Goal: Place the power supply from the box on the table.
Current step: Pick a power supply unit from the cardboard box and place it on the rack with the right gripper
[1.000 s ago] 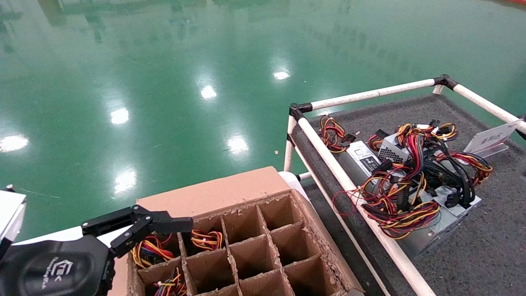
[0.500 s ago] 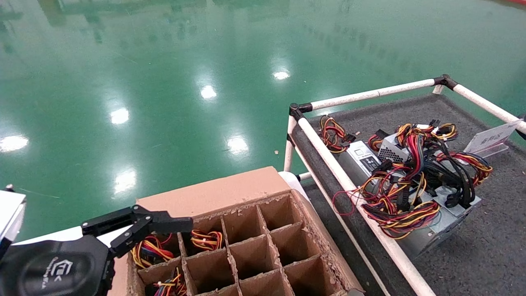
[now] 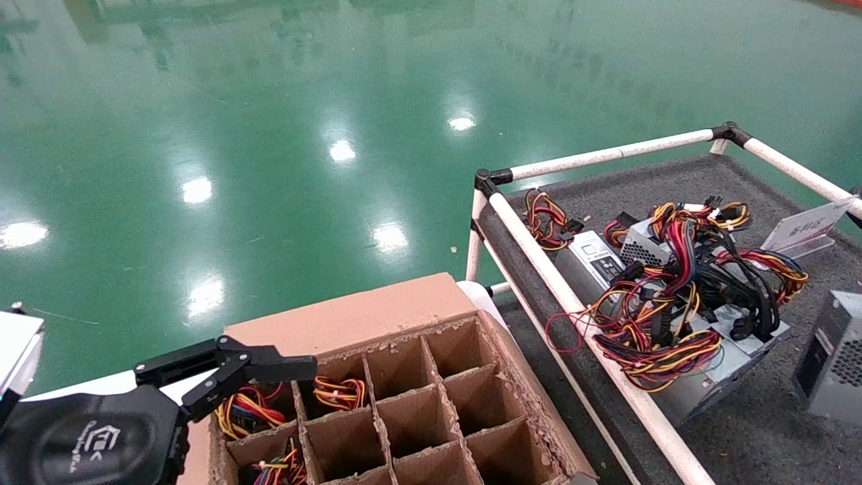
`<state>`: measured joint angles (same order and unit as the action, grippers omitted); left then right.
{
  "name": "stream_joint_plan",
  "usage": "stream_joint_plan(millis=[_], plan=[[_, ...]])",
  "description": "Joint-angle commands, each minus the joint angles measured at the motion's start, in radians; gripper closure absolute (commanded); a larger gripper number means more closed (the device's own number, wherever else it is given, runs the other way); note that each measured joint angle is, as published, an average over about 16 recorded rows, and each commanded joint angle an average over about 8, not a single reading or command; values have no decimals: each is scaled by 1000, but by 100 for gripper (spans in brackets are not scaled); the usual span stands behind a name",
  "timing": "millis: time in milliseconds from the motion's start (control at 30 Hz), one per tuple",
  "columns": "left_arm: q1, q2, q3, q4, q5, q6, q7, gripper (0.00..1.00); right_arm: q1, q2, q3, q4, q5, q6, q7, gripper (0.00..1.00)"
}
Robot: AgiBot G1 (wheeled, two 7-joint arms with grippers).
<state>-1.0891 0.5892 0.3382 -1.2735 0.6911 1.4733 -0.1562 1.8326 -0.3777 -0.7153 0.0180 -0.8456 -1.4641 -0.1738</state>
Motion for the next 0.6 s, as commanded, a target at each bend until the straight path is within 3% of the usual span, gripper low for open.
stream_joint_plan(millis=[33,367,600], plan=[[0,0,0,0,0,0,0,0,-11,-21,3,-14,5,18,-19,100],[0,0,0,0,0,0,0,0,-61,-130,9,-34,13,108,-62,100],[0,0,0,0,0,0,0,0,-86,-181,23,-29,33,102,-63,100]])
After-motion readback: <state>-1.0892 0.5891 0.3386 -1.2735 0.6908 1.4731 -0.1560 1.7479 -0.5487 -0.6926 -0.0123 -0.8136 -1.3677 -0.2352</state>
